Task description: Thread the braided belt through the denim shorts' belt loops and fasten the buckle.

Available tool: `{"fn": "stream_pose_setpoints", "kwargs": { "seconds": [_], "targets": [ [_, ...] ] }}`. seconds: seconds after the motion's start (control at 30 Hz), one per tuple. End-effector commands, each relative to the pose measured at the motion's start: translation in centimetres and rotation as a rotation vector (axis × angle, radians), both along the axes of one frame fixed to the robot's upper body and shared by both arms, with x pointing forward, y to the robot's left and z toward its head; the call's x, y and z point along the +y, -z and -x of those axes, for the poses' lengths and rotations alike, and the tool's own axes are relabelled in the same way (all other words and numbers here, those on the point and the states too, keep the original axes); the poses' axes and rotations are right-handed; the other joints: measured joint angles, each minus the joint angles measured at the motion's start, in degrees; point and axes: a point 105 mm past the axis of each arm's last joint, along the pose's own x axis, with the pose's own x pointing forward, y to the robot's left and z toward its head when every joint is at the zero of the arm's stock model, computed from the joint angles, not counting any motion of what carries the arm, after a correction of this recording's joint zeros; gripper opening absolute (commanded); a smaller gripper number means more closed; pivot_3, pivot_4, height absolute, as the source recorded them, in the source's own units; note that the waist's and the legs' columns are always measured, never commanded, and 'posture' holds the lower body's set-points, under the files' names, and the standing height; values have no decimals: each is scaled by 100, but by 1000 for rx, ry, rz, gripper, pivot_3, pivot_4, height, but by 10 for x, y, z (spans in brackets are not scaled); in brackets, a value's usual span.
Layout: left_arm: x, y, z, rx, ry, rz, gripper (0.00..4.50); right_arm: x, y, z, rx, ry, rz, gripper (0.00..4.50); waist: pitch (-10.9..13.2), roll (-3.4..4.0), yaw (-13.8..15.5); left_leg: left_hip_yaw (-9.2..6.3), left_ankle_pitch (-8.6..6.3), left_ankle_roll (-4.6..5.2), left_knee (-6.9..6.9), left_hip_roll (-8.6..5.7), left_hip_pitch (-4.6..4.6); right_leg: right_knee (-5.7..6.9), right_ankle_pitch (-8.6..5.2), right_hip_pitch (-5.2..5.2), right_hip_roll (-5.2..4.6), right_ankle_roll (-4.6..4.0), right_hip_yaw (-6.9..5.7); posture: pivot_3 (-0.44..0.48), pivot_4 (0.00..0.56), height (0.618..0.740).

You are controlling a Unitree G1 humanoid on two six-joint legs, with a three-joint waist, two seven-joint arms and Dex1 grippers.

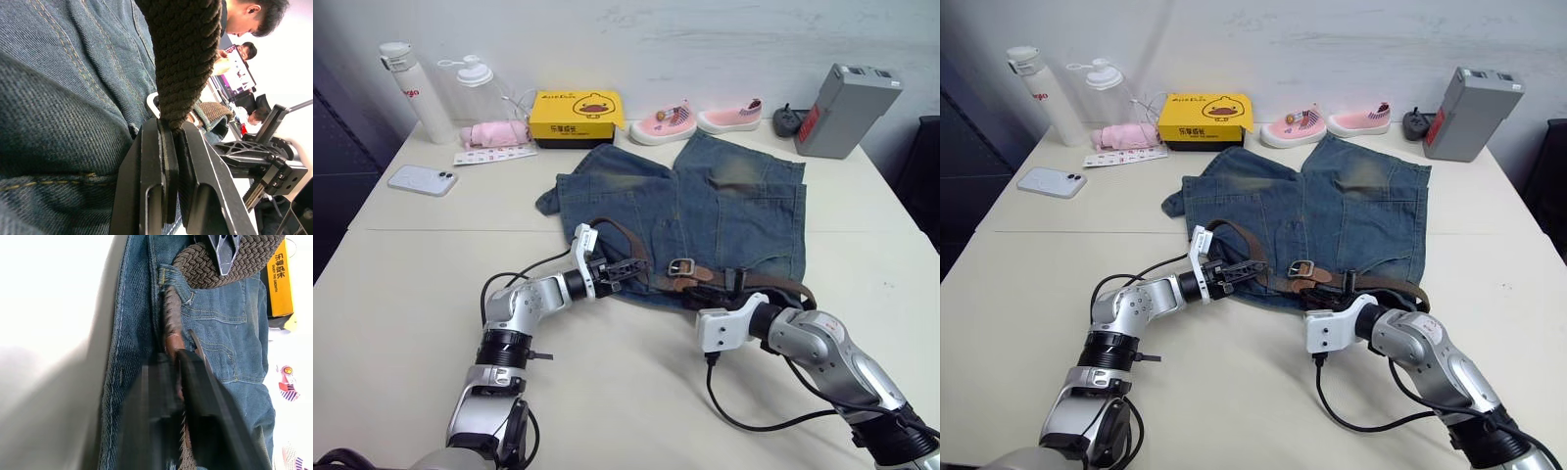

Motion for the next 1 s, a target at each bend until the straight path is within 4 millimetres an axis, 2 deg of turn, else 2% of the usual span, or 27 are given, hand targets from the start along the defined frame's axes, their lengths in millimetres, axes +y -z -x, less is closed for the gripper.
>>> {"fn": "stream_pose_setpoints", "kwargs": {
  "seconds": [0.03, 0.07, 0.17, 0.23, 0.3, 0.5, 0.63, 0.77, 0.87, 1.0],
  "targets": [
    [0, -7, -1, -43, -10, 2, 0, 3, -9, 3, -28, -16, -10, 29, 0, 0, 1, 0, 0, 0, 2, 0, 0, 0, 0, 0, 0, 0, 0, 0, 150, 683],
    [0, -9, 0, -49, -5, 11, 846, 3, -9, 3, -27, -12, -12, 0, 0, 0, 2, 0, 0, 0, 1, 0, 0, 0, 0, 0, 0, 0, 0, 0, 150, 683],
    [0, -11, 3, -65, 0, -3, 1735, 1, -10, 1, -28, 4, -23, 0, 0, 0, -2, 0, 0, 0, 2, 0, 0, 0, 0, 0, 0, 0, 1, 0, 150, 683],
    [2, -11, 6, -62, 8, -9, 2544, 0, -11, 0, -29, 11, -29, 0, 0, 0, 2, 0, 0, 0, 2, 0, 0, 1, 0, 0, 0, 0, 1, 0, 150, 683],
    [8, -12, 10, -50, 11, -9, 2811, 0, -12, 0, -30, 14, -33, 0, 0, 0, -13, 0, 0, 0, 2, 0, 0, 1, 0, 0, 0, 0, 2, 0, 150, 683],
    [31, -14, 22, -74, -38, -69, 2811, -1, -14, 0, -37, 21, -43, 0, -1, 1, -72, -1, 0, 0, 1, 4, 1, 3, 0, -1, 2, -1, 2, 0, 150, 683],
    [40, -14, 32, -126, -73, -132, 2811, -3, -15, 0, -40, 32, -48, 0, 0, 1, -140, -2, 0, 0, -1, 6, 1, 5, -1, -1, 2, -1, 4, 0, 150, 683],
    [36, -11, 39, -246, -105, -271, 1671, -5, -16, 0, -43, 43, -56, 0, -1, 2, -142, -1, 0, 0, -1, 6, 3, 5, -1, -1, 2, -1, 6, 0, 150, 683],
    [36, -4, 36, -299, -156, -366, 368, -6, -19, 0, -49, 53, -65, 0, -2, 5, -112, -1, 0, 0, -1, 4, 3, 4, -1, 1, -1, -2, 6, 0, 150, 683],
    [35, 12, 37, -366, -157, -510, 368, -9, -23, 1, -61, 71, -77, 0, -4, 7, -113, -1, 0, 0, -2, 3, 2, 3, -1, 1, -2, -2, 5, 0, 150, 683]
  ]
}}
